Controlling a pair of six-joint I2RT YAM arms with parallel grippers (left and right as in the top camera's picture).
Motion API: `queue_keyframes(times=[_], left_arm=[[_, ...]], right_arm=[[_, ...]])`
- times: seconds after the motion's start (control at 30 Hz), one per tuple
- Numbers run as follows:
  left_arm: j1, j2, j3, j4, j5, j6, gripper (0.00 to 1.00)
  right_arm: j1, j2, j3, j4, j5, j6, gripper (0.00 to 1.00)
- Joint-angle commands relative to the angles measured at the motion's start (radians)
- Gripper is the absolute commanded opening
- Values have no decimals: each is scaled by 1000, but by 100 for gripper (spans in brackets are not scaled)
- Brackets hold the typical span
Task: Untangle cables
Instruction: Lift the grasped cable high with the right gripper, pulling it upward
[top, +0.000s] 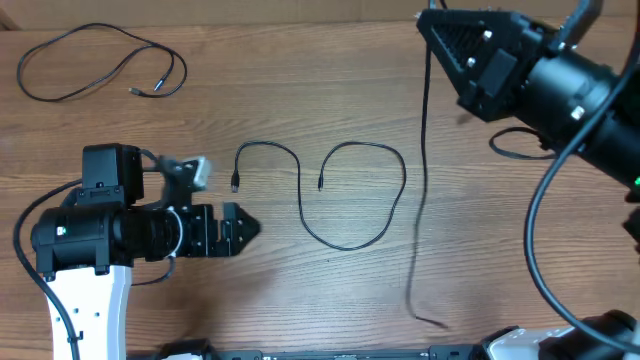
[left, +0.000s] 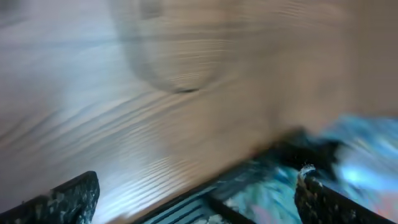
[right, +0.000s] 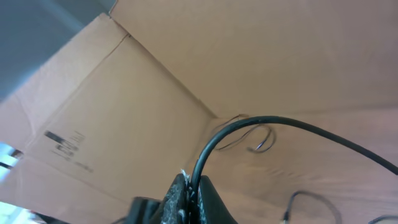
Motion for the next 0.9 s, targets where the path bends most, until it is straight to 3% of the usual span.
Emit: queue_keyframes(times=[0.0,0.2,0.33,0.67,0.87], left_arm=[[-3,0,3,12,435,289,100],[-3,0,3,109,678,334,100],[-3,0,3,230,766,316,100],[-3,0,3,555,769,-35,100],[-55,0,3,659,745,-64,96]], right_arm=[[-3,15,8,9,-73,149,4],[-3,57,6,9,-198,267,4],[-3,92,6,8,-282,340,4],[45,167,6,51,-322,496,4],[107,200,6,144,-313,576,4]])
